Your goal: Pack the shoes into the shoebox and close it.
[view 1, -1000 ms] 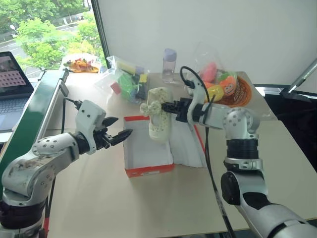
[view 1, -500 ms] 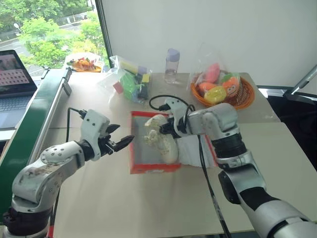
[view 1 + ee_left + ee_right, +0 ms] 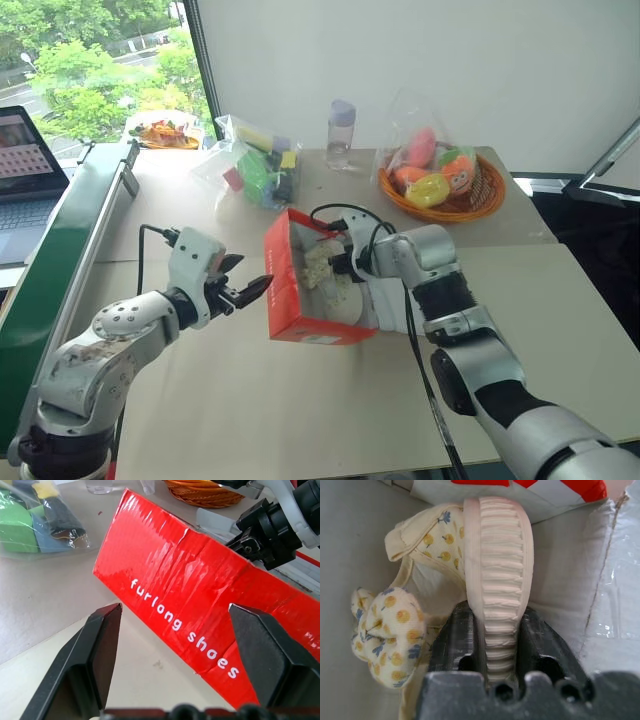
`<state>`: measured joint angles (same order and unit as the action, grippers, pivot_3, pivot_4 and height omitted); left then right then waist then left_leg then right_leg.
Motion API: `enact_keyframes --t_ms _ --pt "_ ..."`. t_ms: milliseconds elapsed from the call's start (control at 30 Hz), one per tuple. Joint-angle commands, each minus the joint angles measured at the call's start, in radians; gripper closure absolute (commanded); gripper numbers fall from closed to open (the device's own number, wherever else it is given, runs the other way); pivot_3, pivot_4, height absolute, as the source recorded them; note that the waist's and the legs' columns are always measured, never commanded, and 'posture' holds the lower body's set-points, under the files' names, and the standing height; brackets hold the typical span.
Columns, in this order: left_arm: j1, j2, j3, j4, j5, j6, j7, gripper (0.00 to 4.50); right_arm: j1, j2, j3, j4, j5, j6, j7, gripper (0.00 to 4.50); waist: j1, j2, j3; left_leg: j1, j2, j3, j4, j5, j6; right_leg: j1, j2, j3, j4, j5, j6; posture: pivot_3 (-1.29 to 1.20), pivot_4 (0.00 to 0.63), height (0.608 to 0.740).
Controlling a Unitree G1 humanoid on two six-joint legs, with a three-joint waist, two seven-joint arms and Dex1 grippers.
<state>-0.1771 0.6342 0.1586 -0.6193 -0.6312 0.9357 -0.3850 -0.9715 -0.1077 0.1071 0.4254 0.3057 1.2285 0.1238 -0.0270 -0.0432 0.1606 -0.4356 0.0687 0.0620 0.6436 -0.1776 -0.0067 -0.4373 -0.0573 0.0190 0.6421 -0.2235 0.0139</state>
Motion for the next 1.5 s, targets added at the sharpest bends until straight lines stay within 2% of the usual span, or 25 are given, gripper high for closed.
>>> enact_keyframes --t_ms 33,67,200,400,500,700,767,900,1033,1133,1233,1367,1500 --pt "-0.006 -0.002 0.001 -0.039 0.002 -0.017 -0.001 0.88 0.004 0.008 -0.022 -0.047 -0.018 0.005 -0.004 1.69 0.000 0.000 0.000 0.000 0.000 0.000 0.000 0.000 0.000 0.000 0.000 0.000 0.000 0.000 0.000 0.00 0.150 0.740" --pt "-0.008 -0.002 0.000 -0.036 0.003 -0.018 -0.001 0.88 0.000 0.010 -0.029 -0.071 -0.016 0.020 -0.004 1.46 0.000 0.000 0.000 0.000 0.000 0.000 0.000 0.000 0.000 0.000 0.000 0.000 0.000 0.000 0.000 0.00 0.150 0.740" --pt "-0.006 -0.002 -0.002 -0.033 0.006 -0.022 -0.003 0.88 -0.014 -0.001 -0.032 -0.159 -0.017 0.060 0.003 0.03 0.001 0.000 0.000 -0.002 0.000 0.000 0.000 0.000 0.000 -0.001 0.000 0.000 0.000 0.000 0.000 0.00 0.150 0.740" --pt "0.010 0.000 0.008 -0.036 0.005 -0.023 -0.006 0.88 -0.034 -0.042 -0.015 -0.272 -0.018 0.103 0.034 0.03 0.002 0.000 0.000 -0.002 0.000 0.000 0.000 0.000 0.000 -0.002 0.000 0.000 -0.001 0.000 0.000 0.00 0.150 0.740" --pt "0.031 -0.007 0.027 -0.040 -0.001 -0.010 0.011 0.88 -0.046 -0.098 -0.004 -0.355 -0.004 0.114 0.082 0.03 0.004 0.000 0.000 -0.003 0.000 0.000 0.000 0.000 0.000 -0.002 0.000 0.000 -0.001 0.000 0.000 0.00 0.150 0.740" --pt "0.093 -0.003 0.078 -0.049 0.004 0.002 0.039 0.88 -0.007 -0.204 0.072 -0.454 -0.008 -0.109 0.255 0.03 0.003 0.000 0.000 -0.003 0.000 0.000 0.000 0.000 0.000 -0.003 0.000 0.000 -0.001 -0.001 0.000 0.00 0.150 0.740" --pt "0.122 -0.011 0.115 -0.061 0.010 0.018 0.075 0.88 0.002 -0.232 0.062 -0.467 0.046 -0.220 0.407 0.03 0.002 0.000 0.000 -0.003 0.000 0.000 0.000 0.000 0.000 -0.003 0.000 0.000 -0.001 -0.001 0.000 0.00 0.150 0.740" --pt "0.159 -0.033 0.176 -0.081 0.018 0.044 0.147 0.88 0.014 -0.186 -0.019 -0.493 0.188 -0.345 0.597 0.03 0.003 0.000 0.000 -0.003 0.000 0.000 0.000 0.000 0.000 -0.003 0.000 0.000 -0.001 -0.001 0.000 0.00 0.150 0.740" --pt "0.182 -0.069 0.227 -0.086 0.056 0.060 0.236 0.88 0.045 -0.165 0.002 -0.535 0.251 -0.421 0.729 0.03 0.007 0.000 0.000 -0.003 0.000 0.000 0.000 0.000 0.000 -0.003 0.000 0.000 -0.001 -0.001 0.000 0.00 0.150 0.740" --pt "0.208 -0.147 0.289 -0.093 0.151 0.056 0.388 0.88 0.114 -0.149 0.085 -0.500 0.179 -0.592 0.798 0.03 0.010 0.000 0.000 -0.003 0.000 0.000 0.000 0.000 0.000 -0.002 -0.001 -0.001 -0.001 0.000 0.000 0.00 0.150 0.740" --pt "0.215 -0.200 0.342 -0.116 0.173 0.053 0.436 0.88 0.156 -0.138 0.165 -0.427 0.044 -0.812 0.804 0.03 0.012 0.000 0.000 -0.003 0.000 0.000 0.000 0.000 0.000 -0.002 -0.001 -0.001 -0.001 0.000 0.000 0.00 0.150 0.740" --pt "0.238 -0.246 0.381 -0.159 0.182 0.039 0.455 0.02 0.174 -0.100 0.165 -0.357 0.029 -0.893 0.816 0.00 0.012 0.000 0.000 -0.002 0.000 0.000 0.000 0.000 -0.001 -0.002 -0.001 -0.001 0.000 0.000 -0.001 0.00 0.150 0.740" --pt "0.270 -0.285 0.426 -0.185 0.200 0.015 0.472 0.02 0.185 -0.091 0.168 -0.331 0.038 -0.929 0.874 0.00 0.012 0.000 0.000 -0.002 0.000 0.000 0.000 0.000 -0.001 -0.002 -0.001 -0.001 0.000 0.000 -0.001 0.00 0.150 0.740"
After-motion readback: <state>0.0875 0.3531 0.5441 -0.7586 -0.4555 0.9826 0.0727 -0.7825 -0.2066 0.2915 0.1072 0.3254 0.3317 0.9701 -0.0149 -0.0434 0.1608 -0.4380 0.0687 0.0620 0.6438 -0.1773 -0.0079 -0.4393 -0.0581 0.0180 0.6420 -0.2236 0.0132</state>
